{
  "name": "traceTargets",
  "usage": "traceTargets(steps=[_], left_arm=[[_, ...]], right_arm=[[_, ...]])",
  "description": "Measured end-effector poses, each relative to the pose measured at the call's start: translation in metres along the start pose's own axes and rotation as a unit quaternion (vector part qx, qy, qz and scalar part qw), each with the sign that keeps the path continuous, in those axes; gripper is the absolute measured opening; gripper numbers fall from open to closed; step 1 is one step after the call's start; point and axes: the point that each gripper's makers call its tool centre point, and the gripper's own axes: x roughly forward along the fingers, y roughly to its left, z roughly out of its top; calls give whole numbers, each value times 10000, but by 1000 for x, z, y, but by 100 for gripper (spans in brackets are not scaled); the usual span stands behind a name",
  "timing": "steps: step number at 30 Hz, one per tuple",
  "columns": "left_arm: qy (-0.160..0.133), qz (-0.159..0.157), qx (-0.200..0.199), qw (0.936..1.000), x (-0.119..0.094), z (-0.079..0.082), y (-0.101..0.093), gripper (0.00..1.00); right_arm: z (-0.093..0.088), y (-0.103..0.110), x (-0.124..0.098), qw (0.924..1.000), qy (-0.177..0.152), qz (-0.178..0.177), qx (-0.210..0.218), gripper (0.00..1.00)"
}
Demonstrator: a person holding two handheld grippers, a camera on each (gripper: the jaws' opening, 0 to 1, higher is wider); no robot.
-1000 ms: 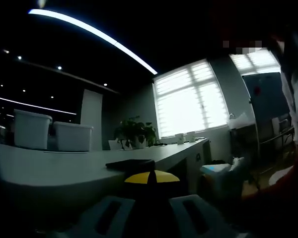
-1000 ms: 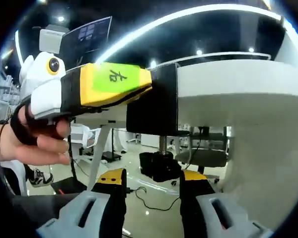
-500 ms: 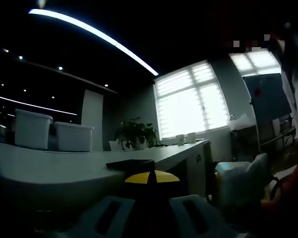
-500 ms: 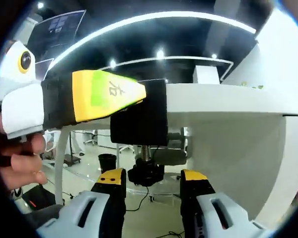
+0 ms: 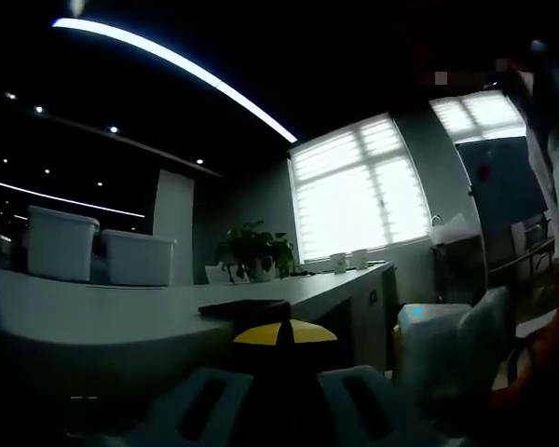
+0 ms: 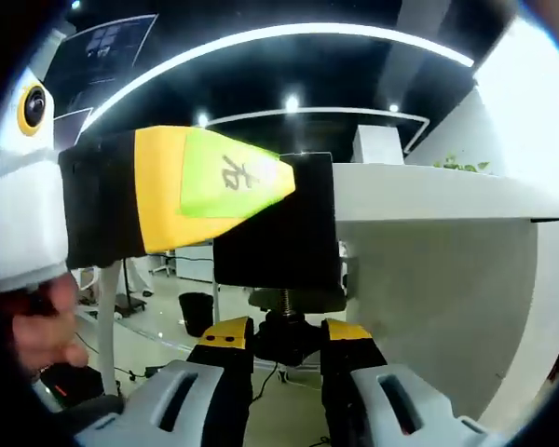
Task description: Clamp the fixed fixture on the desktop, loosen the retaining clip, secure it to the edge of the desk, and tighten the retaining clip.
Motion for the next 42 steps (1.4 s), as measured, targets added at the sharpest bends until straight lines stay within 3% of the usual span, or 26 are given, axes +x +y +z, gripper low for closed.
traceTargets(steps=[5,6,7,9,12,14,19,24,25,26,30,32,36,40,42], left_arm=[[10,-12,10,10000,0,0,0,1],[13,-16,15,10000,1,0,0,1],[18,-19,18,10000,1,0,0,1],[25,-25,28,10000,1,0,0,1],[34,-32,31,10000,1,0,0,1],[36,-44,31,10000,1,0,0,1],[65,-64,69,9999,1,0,0,1],[49,-54,45,10000,1,0,0,1],[66,-62,72,9999,1,0,0,1],[68,-62,74,9999,1,0,0,1],[63,-61,82,9999,1,0,0,1],[66,-71,79,9999,1,0,0,1],[89,-59,140,9998,1,0,-1,1],[87,-43,147,9998,1,0,-1,1],[87,-33,179,9998,1,0,-1,1]], right_arm=[[1,4,0,9960,-215,859,71,27],[1,5,0,9919,-258,1231,157,27],[2,5,0,9909,-270,1310,143,27],[4,6,-2,9823,-394,1828,-54,27],[3,9,-2,9695,-436,2409,149,27],[3,11,-3,9632,-404,2650,203,27],[3,12,-4,9597,-345,2783,170,27],[4,13,-7,9637,-452,2624,177,28],[10,8,-14,9733,-591,2183,402,42],[11,4,-16,9785,-600,1952,294,45],[-1,-2,-24,9915,-381,1191,-360,44],[-8,-3,-27,9957,-280,833,-310,43],[-16,6,-29,9970,-131,604,460,43],[-11,3,-24,9999,-75,105,81,43],[-4,3,-23,9997,-162,37,192,42]])
